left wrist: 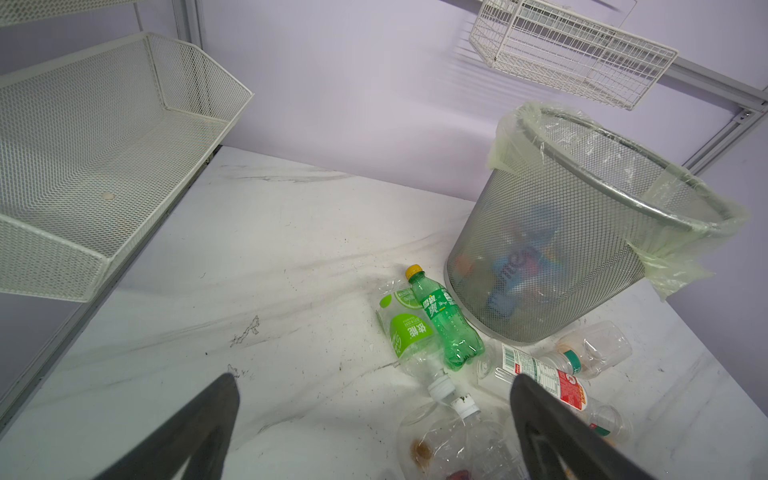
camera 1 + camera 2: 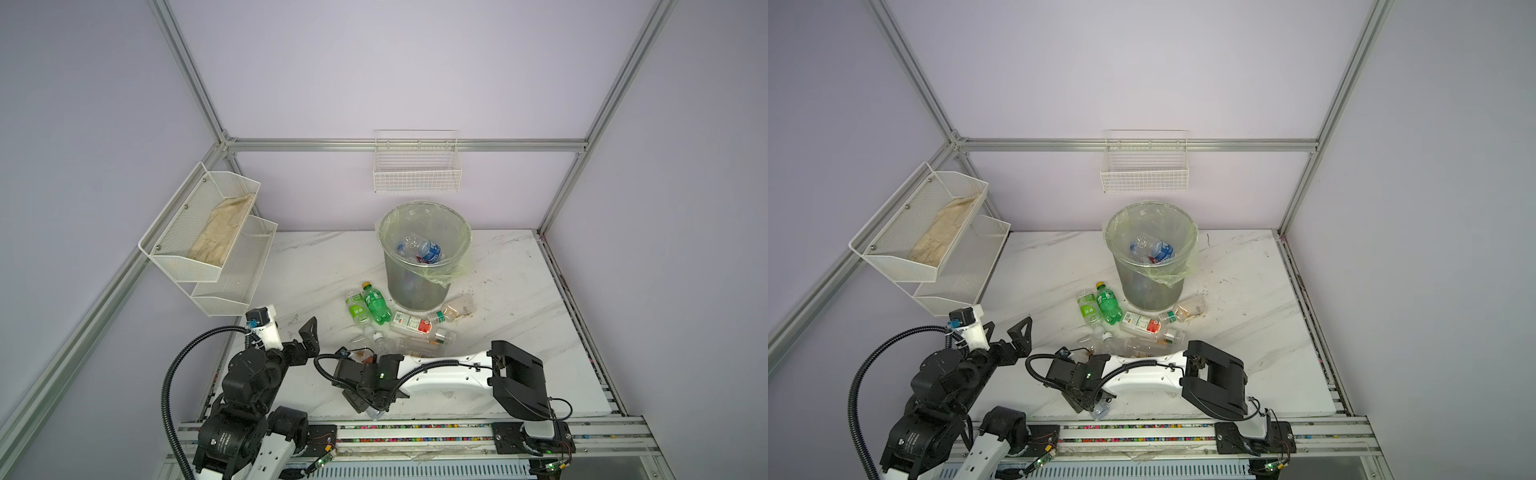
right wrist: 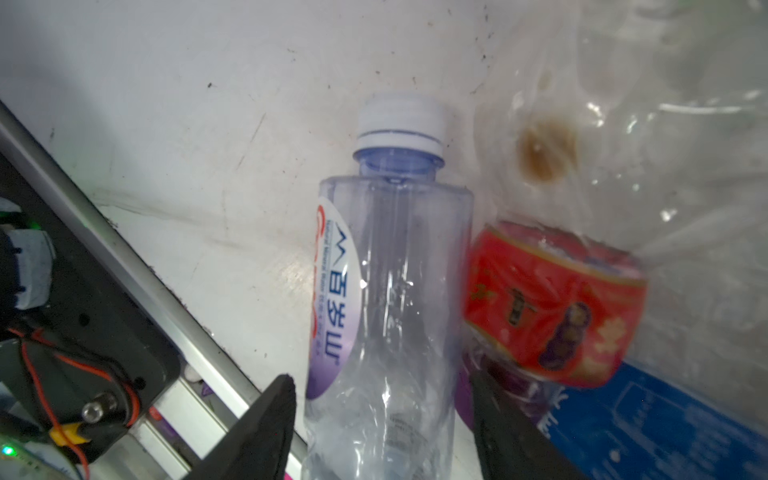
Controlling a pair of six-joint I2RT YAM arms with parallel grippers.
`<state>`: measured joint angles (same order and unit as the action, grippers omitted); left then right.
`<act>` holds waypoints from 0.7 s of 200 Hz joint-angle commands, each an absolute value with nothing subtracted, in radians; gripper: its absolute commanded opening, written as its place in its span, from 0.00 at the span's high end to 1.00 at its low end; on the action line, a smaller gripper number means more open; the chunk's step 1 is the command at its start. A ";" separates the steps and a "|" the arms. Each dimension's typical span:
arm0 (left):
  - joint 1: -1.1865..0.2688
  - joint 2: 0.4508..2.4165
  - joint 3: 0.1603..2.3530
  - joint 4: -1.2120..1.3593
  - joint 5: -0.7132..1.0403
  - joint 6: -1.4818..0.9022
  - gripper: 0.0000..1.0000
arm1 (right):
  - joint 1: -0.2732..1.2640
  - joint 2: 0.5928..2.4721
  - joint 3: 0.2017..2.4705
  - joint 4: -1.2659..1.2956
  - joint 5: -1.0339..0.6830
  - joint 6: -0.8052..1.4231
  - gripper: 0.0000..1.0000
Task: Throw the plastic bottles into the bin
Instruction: 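Close the right gripper around the purple-label bottle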
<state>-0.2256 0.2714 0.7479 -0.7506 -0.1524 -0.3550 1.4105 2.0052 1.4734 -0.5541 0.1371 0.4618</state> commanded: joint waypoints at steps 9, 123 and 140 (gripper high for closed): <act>-0.231 0.269 0.715 -0.736 -0.146 -0.341 0.00 | 1.421 2.041 1.487 -0.568 0.134 0.471 0.34; -0.233 0.266 0.713 -0.736 -0.150 -0.342 0.00 | 1.439 1.947 1.535 -0.598 0.157 0.453 0.65; -0.232 0.264 0.715 -0.737 -0.150 -0.342 0.00 | 1.440 1.903 1.524 -0.581 0.148 0.447 0.65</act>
